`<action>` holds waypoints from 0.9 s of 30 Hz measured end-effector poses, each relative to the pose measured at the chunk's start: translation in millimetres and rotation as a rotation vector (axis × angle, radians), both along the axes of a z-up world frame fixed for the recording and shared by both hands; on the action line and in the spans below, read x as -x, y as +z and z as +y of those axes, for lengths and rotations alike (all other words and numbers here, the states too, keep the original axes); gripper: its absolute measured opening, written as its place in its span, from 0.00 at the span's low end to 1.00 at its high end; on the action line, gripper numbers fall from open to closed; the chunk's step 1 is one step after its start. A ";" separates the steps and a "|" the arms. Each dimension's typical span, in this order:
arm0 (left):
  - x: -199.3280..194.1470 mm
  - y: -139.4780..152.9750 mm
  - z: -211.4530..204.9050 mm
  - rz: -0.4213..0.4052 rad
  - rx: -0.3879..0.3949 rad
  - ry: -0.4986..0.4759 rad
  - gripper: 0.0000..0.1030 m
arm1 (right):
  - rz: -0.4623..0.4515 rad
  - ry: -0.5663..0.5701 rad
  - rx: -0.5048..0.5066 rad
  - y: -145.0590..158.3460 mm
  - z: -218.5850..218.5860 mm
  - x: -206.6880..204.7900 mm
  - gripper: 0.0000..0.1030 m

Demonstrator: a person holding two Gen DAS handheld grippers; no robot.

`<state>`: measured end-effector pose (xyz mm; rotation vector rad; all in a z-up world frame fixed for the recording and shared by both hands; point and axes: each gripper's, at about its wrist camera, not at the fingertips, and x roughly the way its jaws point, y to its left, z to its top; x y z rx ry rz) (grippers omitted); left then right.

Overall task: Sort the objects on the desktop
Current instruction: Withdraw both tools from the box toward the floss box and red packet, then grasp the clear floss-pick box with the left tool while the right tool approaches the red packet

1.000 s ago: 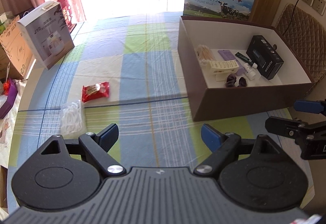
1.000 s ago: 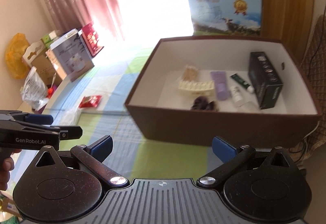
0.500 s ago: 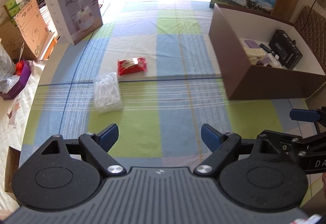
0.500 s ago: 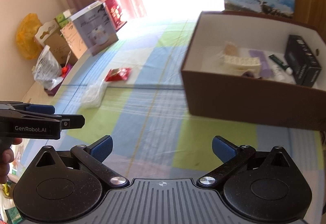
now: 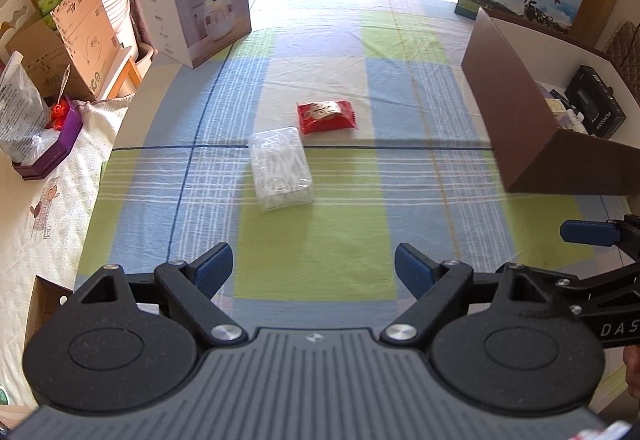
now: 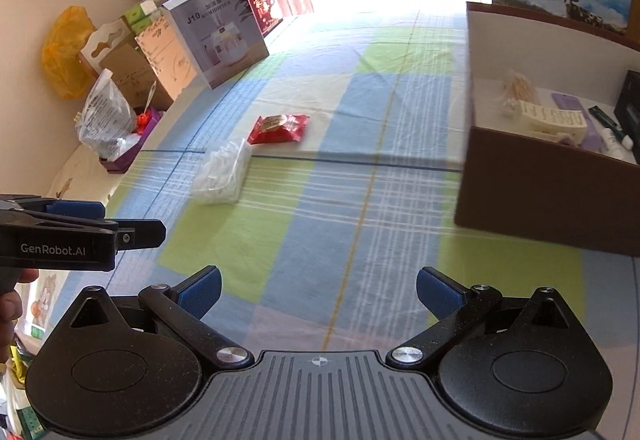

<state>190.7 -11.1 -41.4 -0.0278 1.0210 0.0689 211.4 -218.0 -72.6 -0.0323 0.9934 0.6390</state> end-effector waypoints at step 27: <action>-103.9 -75.7 40.2 0.038 -0.005 -0.009 0.79 | -0.096 -0.013 -0.002 -46.6 73.1 -82.6 0.72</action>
